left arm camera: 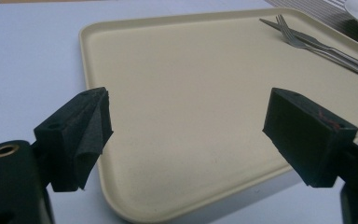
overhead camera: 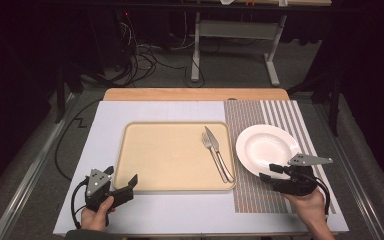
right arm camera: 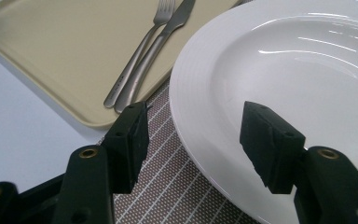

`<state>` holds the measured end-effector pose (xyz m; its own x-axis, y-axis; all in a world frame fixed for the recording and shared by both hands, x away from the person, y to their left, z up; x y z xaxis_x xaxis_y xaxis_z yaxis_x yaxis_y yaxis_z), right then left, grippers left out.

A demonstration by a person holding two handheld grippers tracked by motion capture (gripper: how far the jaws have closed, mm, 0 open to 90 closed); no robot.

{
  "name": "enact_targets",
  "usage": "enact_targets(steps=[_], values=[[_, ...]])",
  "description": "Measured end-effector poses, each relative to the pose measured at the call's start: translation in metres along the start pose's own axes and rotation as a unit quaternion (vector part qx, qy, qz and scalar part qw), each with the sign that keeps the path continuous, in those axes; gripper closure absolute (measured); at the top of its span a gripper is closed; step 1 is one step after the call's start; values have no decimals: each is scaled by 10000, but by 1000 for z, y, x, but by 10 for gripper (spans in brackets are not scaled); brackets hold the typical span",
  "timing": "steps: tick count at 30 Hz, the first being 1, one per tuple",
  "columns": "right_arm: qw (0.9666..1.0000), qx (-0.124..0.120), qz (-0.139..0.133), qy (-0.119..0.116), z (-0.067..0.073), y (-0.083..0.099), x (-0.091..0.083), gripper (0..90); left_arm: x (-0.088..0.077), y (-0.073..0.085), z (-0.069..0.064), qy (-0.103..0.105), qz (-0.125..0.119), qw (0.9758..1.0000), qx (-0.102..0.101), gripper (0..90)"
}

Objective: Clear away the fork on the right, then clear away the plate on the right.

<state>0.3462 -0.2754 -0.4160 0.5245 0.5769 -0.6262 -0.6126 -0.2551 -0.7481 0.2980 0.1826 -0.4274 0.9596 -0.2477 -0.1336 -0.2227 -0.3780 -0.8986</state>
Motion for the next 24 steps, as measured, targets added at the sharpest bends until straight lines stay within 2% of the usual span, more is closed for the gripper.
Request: enact_targets(steps=[11,20,24], values=[[9999,112,-101,40,-8,3,-7,440,1,-1,1,-33,-13,10000,-52,159],[9998,80,-114,128,-13,3,-8,443,3,3,-3,-9,69,9998,171,159],[9997,101,-164,138,-16,1,-9,444,3,2,-1,-36,52,9999,125,159]])
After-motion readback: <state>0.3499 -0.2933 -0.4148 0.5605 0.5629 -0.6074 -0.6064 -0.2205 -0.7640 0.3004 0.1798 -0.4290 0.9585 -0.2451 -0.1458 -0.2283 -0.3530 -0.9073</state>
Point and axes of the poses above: each handheld gripper's, and its own axes: x roughly forward along the jaws, y roughly out of its underside, z roughly to its left, the point moved 3 cm from there along x, roughly forward along the jaws, and after that the axes turned 6 degrees about x, right-handed, at the moved point
